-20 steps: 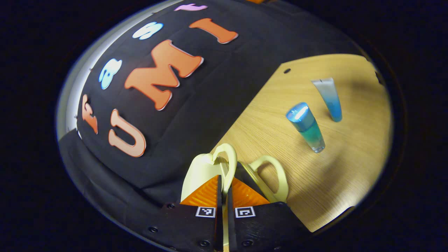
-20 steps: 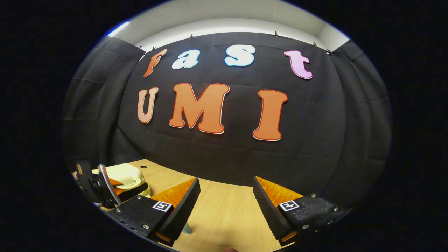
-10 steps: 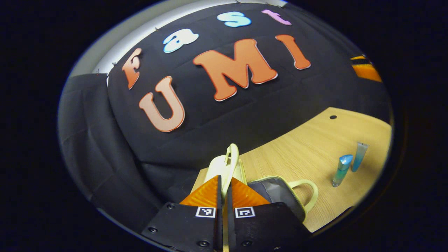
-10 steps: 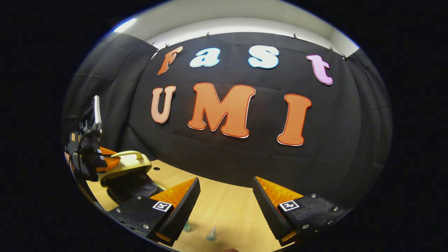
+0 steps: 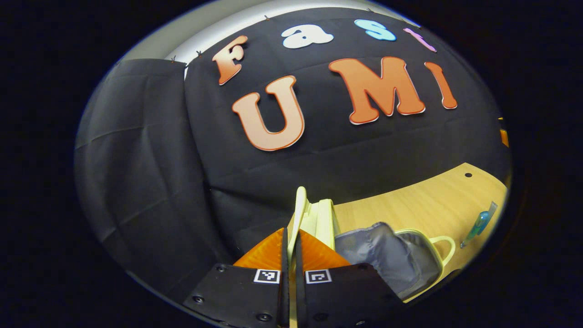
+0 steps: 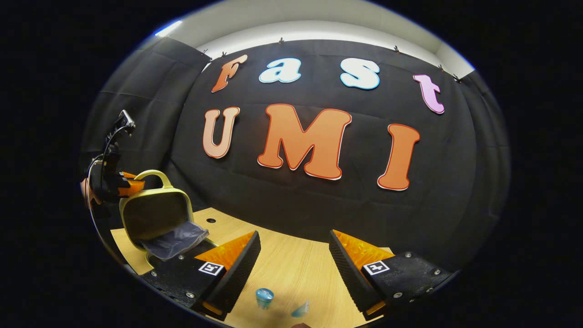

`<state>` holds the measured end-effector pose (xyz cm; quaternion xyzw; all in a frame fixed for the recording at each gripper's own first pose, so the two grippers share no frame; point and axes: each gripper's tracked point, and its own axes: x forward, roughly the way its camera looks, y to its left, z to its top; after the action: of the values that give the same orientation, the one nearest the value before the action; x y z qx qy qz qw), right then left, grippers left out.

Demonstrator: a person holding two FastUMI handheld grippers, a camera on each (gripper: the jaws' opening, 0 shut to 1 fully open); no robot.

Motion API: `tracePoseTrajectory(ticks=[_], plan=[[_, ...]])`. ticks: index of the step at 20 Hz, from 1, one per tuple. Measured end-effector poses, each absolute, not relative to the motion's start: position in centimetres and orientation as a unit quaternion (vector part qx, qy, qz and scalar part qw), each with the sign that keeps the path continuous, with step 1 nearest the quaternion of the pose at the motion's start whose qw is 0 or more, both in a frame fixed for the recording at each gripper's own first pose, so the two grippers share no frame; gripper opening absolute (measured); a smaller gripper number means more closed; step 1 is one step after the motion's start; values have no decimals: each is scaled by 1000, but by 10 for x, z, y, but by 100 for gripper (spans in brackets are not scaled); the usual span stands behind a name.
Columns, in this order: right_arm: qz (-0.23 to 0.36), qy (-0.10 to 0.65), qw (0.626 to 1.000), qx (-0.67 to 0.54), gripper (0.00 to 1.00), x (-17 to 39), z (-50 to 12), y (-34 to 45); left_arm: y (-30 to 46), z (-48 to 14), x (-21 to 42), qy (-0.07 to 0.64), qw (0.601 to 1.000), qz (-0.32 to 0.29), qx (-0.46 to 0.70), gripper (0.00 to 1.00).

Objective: First open the suitcase, pack the skin care products into it, and then close the suitcase.

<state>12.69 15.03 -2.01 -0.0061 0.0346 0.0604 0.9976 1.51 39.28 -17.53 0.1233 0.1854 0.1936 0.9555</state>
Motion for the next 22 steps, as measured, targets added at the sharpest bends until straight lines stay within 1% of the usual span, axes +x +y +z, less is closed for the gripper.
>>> tracePoseTrajectory(ticks=[4,8,13,15,16,17,18,19,21,22], plan=[[45,46,998,-15,95,127,-25,166,453,-204,3,214,945,221,113,6],[37,60,997,-17,95,125,-29,177,514,-251,-12,257,927,251,105,6],[23,73,997,-16,95,122,-31,177,553,-326,-21,316,906,267,87,6],[16,74,997,-17,95,121,-31,175,568,-344,-28,331,892,297,81,6],[13,75,997,-18,95,120,-32,173,571,-351,-30,334,887,309,77,14],[12,77,997,-18,95,119,-33,172,567,-354,-24,321,893,308,71,17],[10,77,997,-20,95,119,-34,171,559,-348,-15,299,905,297,65,23],[10,78,997,-20,95,119,-35,170,554,-335,-13,282,913,286,67,22],[11,76,997,-18,96,119,-36,170,521,-304,1,253,927,264,80,29],[13,75,997,-16,96,119,-36,170,501,-286,7,235,934,254,85,37]])
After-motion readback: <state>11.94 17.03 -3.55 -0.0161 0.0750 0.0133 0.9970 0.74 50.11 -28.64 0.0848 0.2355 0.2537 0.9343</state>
